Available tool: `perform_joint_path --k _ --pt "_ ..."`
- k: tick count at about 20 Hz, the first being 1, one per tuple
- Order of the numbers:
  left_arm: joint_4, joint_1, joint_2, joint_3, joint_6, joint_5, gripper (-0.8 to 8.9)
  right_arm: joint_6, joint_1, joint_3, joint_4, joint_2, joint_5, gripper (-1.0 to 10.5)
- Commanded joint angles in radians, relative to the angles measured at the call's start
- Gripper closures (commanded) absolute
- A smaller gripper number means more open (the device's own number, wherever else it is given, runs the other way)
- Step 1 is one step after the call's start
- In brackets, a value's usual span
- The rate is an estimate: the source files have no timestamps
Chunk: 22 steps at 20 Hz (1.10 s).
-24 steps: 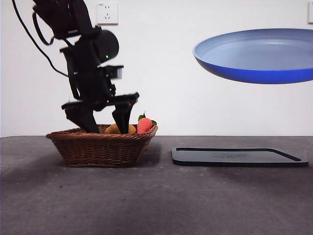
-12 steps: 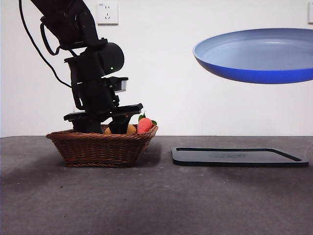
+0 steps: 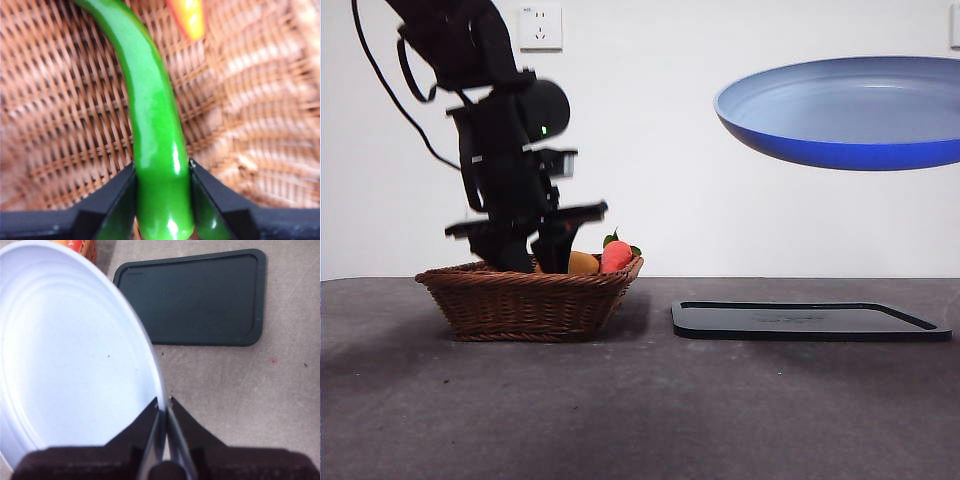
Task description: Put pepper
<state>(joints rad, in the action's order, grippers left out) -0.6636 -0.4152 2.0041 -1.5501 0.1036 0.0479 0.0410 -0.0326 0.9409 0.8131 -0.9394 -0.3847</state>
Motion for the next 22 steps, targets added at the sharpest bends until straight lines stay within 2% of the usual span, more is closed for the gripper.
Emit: perform_joint_path --k 1,6,10,13,17,19,22 --pt "0.005 -0.002 -0.056 -0.022 0.005 0.007 7.28 0.006 0.0 0.018 -0.02 -0.021 -0.005 9.4" --pt "-0.027 -0.005 -0.22 -0.022 0.005 0.038 7.27 0.016 0.001 0.018 -0.028 -0.103 -0.007 9.4" --pt "-0.056 -0.044 -0.354 -0.022 0.005 0.195 7.27 0.052 0.002 0.018 -0.073 -0.224 -0.01 9.4" --pt "-0.062 -0.119 -0.396 -0.022 0.006 0.299 7.27 0.085 0.013 0.018 -0.11 -0.314 -0.011 9.4" --pt "-0.058 -0.271 -0.375 -0.021 -0.006 0.293 7.27 0.13 0.034 0.018 -0.147 -0.381 -0.016 9.4" --pt "-0.033 -0.343 -0.345 -0.021 -0.031 0.283 7.27 0.147 0.036 0.018 -0.157 -0.391 -0.066 9.4" --pt "-0.006 -0.422 -0.273 -0.021 -0.066 0.204 7.27 0.173 0.036 0.018 -0.158 -0.391 -0.089 9.4"
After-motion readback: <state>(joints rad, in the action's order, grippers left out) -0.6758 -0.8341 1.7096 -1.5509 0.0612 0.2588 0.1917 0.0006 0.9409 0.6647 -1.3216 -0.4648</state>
